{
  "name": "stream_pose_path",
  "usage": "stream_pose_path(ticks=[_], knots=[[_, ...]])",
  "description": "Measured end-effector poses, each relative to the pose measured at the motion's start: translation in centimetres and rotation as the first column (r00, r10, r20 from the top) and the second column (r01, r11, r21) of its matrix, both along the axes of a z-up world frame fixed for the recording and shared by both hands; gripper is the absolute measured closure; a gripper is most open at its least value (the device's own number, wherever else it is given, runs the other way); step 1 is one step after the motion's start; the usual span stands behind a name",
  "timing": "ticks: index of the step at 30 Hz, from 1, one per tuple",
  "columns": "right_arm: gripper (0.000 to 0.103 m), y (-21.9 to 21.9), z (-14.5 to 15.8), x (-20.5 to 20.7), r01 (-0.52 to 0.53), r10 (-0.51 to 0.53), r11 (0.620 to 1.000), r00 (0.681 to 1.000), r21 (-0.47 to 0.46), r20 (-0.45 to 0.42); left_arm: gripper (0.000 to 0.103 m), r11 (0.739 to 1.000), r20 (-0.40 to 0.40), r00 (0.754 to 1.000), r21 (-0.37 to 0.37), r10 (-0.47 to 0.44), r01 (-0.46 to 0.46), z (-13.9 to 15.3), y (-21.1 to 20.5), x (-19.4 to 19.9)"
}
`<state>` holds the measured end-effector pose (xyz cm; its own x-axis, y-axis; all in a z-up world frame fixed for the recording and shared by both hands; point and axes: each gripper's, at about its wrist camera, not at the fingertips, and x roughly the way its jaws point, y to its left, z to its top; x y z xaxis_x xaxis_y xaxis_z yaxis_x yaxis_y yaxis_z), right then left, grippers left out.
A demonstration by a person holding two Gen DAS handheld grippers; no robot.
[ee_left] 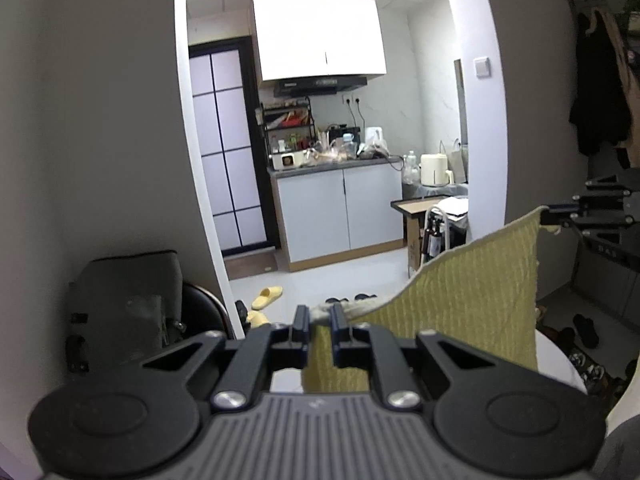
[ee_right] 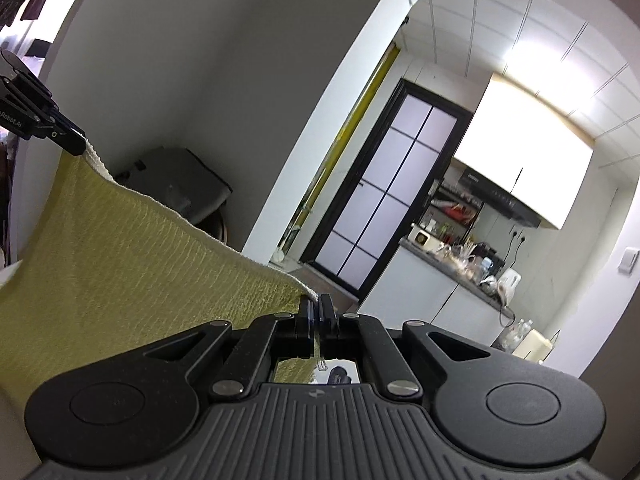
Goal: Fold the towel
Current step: 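Raise the towel with both grippers, stretching it taut between them, then lower the towel flat onto the table and open both grippers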
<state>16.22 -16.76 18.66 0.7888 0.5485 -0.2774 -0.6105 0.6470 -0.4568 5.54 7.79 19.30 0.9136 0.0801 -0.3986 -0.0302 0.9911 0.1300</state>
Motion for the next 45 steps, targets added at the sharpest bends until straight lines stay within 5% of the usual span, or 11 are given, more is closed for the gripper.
stream_pose_path(ticks=[30, 45], knots=[[0.1, 7.1, -11.3, 12.6, -0.003, -0.022, 0.992, 0.98, -0.123, -0.198, 0.092, 0.997, -0.191, 0.981, -0.061, 0.039, -0.052, -10.5, 7.2, 13.5], [0.098, 11.0, -15.3, 17.6, 0.005, -0.047, 0.982, 0.974, -0.186, -0.223, 0.084, 0.994, -0.245, 0.964, -0.021, 0.099, -0.107, -15.5, 9.8, 18.3]])
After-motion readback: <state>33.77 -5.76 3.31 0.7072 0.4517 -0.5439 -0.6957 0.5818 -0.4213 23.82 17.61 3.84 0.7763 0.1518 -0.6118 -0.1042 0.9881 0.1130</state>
